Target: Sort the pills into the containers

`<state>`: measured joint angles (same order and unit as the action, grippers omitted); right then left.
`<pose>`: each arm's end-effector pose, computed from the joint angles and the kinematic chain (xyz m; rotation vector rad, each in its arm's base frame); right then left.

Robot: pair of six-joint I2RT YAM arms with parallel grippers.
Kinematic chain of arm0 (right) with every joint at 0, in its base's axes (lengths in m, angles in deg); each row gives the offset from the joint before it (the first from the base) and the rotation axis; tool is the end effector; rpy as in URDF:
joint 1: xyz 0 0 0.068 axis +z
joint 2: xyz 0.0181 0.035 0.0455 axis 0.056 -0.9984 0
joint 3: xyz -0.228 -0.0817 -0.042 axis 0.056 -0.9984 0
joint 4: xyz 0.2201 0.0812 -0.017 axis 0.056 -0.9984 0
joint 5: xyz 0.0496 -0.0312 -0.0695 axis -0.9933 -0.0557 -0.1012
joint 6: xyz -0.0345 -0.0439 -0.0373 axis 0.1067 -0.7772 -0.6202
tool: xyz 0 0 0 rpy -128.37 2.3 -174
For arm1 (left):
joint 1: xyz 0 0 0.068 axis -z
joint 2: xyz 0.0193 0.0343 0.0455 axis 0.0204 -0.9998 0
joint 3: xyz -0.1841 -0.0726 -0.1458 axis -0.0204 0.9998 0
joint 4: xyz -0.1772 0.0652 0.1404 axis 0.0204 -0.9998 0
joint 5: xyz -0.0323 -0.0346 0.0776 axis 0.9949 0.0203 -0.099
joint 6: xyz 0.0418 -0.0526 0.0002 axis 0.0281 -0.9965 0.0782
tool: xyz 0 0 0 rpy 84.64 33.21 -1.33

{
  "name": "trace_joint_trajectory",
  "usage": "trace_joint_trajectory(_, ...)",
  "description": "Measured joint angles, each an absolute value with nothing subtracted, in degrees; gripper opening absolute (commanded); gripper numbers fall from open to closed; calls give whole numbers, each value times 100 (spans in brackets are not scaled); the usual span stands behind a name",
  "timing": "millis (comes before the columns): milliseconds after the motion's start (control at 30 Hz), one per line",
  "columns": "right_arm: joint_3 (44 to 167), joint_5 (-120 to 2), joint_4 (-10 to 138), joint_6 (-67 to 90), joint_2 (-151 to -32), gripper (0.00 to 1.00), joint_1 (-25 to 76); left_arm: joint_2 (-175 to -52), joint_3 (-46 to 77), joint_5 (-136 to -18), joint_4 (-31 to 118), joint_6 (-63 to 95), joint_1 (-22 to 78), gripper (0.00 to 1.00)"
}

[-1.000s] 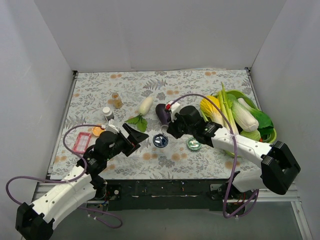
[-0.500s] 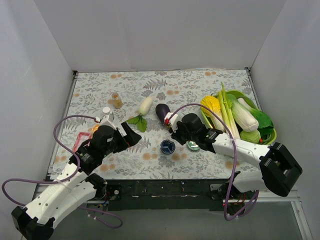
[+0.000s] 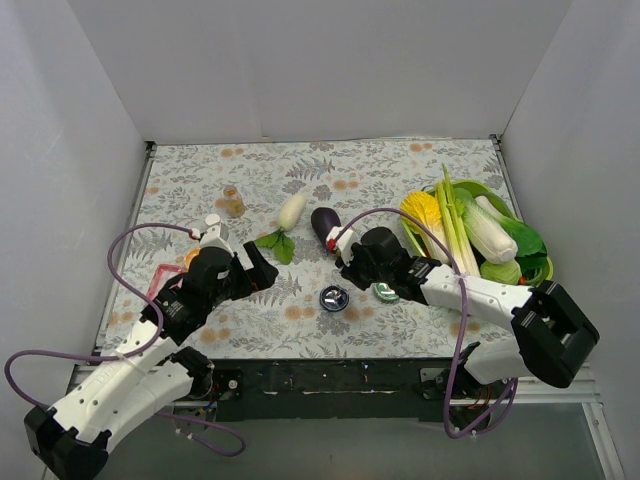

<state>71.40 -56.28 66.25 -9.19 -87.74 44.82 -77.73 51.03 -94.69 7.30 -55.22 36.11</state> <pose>0.1870 0.2146 0.1927 -1.1698 1.8626 0.4322 0.1351 -0.0840 0.2364 -1.0534 2.1367 -0.9142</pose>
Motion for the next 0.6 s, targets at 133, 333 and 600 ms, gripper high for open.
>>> trace_joint_trajectory(133,7142,-5650,6620,-919,-8776,41,4482,-7804,5079,-9580,728,-5424,3611,98)
trace_joint_trajectory(333,7323,-5779,6286,-1101,-8594,68,4480,-8013,4843,-9652,734,-5109,3353,98)
trace_joint_trajectory(600,8495,-7188,4942,-2578,-8336,86,4288,-8997,4299,-8968,1150,-4248,1366,98)
